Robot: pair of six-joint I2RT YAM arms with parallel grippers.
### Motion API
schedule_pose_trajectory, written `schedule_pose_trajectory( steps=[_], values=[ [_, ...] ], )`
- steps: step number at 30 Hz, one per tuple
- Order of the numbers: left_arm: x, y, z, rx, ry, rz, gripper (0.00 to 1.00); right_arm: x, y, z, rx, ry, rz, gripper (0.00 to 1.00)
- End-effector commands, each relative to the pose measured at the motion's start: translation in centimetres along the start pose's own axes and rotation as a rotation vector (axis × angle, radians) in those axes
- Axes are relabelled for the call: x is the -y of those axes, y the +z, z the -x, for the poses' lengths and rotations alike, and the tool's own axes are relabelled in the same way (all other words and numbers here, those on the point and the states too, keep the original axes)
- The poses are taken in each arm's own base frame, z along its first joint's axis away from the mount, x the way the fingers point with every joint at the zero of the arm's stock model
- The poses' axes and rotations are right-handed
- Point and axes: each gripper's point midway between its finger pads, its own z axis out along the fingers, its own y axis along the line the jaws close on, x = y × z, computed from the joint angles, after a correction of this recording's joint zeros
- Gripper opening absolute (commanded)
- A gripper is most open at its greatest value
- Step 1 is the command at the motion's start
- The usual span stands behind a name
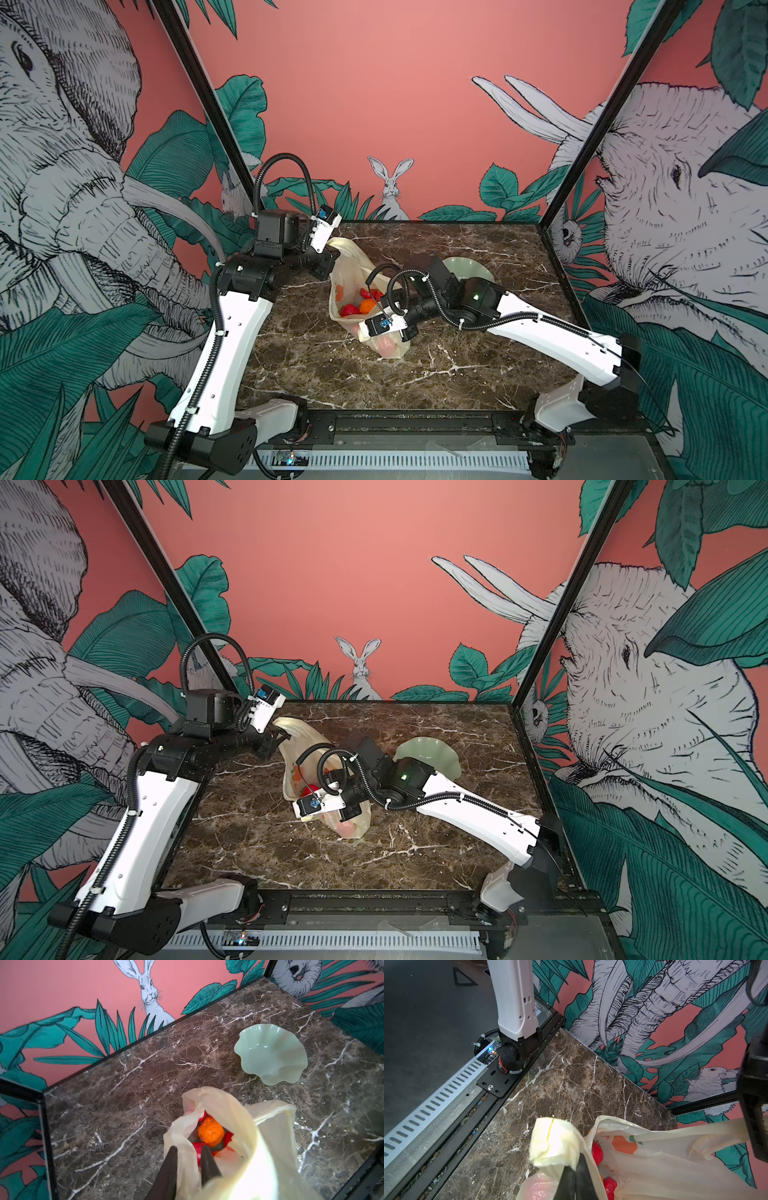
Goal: Take fruits out of the plastic bag
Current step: Adjust the plastic bag at the center of the board.
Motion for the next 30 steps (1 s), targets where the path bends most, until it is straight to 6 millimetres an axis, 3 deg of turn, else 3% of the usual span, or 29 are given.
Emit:
schedule_pose_trajectory(
  steps=[1,2,4,5,11,19,23,25,30],
  values=[
    [0.1,-0.8,1.0,0.017,0.034,-0.001,0.00,0.4,-1.4,1.6,0.052,-0.028,-0.048,0.00],
    [0.3,-0.8,1.3,0.029,0.027,-0.013,0.00,0.6,-1.4,1.5,0.049,-0.019,-0.061,0.00],
    [0.8,-0.7,2.0,0.050,0.012,-0.046,0.00,1.2,-1.1,1.2,0.049,0.009,-0.100,0.65],
    [1.0,-0.8,2.3,0.055,0.007,-0.058,0.00,1.3,-1.0,1.2,0.055,0.015,-0.104,0.69],
    [1.3,-0.5,2.1,0.050,-0.007,-0.076,0.00,1.8,-0.2,2.1,0.112,0.021,-0.087,0.69],
    [1.7,-0.7,1.6,0.036,0.000,-0.089,0.00,2.7,1.3,1.2,0.060,0.017,-0.065,0.63],
    [1.8,-1.0,1.3,0.029,0.006,-0.090,0.00,2.7,1.4,1.0,0.028,0.007,-0.033,0.49],
    [1.8,-1.0,1.0,0.023,0.010,-0.083,0.00,2.7,1.3,0.9,0.016,-0.002,-0.031,0.46],
    [1.8,-1.1,0.3,0.001,0.016,-0.082,0.00,2.4,0.9,-0.4,-0.043,-0.024,-0.022,0.58]
  ],
)
